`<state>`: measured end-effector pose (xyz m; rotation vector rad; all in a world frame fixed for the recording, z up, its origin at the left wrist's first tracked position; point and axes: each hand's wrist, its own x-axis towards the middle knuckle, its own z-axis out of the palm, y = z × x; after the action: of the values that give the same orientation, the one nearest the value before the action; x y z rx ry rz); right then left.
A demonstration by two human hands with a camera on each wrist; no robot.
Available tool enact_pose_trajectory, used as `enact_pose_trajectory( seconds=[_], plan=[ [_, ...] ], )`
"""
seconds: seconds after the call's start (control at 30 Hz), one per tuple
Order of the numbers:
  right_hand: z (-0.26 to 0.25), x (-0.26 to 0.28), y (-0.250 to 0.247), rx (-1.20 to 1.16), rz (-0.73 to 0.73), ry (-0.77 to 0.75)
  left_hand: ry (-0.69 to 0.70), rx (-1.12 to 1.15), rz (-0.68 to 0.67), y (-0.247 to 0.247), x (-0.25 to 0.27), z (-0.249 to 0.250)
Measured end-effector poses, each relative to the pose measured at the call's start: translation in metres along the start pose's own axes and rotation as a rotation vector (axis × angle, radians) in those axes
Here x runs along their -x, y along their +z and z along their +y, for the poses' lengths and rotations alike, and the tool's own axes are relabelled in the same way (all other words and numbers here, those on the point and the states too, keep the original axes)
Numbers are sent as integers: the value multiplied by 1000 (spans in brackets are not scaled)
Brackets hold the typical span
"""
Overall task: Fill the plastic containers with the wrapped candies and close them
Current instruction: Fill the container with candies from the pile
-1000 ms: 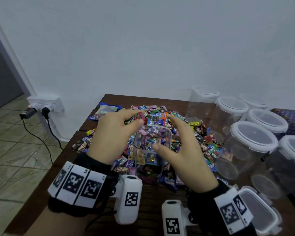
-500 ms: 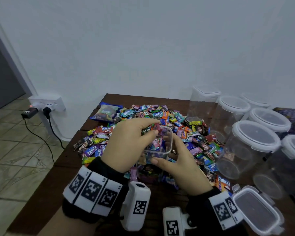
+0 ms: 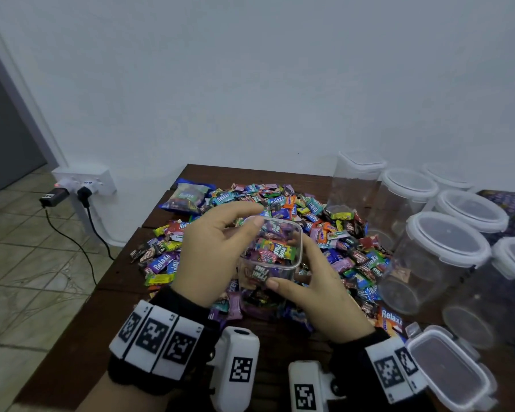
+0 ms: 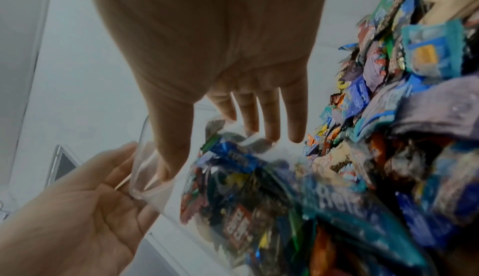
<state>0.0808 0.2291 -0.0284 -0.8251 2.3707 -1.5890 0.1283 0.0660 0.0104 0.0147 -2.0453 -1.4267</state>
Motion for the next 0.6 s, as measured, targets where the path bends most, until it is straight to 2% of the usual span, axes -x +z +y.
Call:
enact_pose_trajectory(
  seconds=[0.13,0.23,0.4,0.5,0.6],
  plan=[
    [6,-2,-12,187,-102,81,-73,-39,111,-13,-4,-23],
    [11,-5,-22,403,-187,148,-218,-138,56,-24,-8,-36],
    [8,-13,-41,769,-155,234,-416,-513,-159,-36,-16,-50],
    [8,-23,-46,873,-137,321,-480,-733,-364,-38,-21,-58],
    [15,-34,-50,957,-181,401,-581,-883,-524,-38,-26,-68]
  ],
)
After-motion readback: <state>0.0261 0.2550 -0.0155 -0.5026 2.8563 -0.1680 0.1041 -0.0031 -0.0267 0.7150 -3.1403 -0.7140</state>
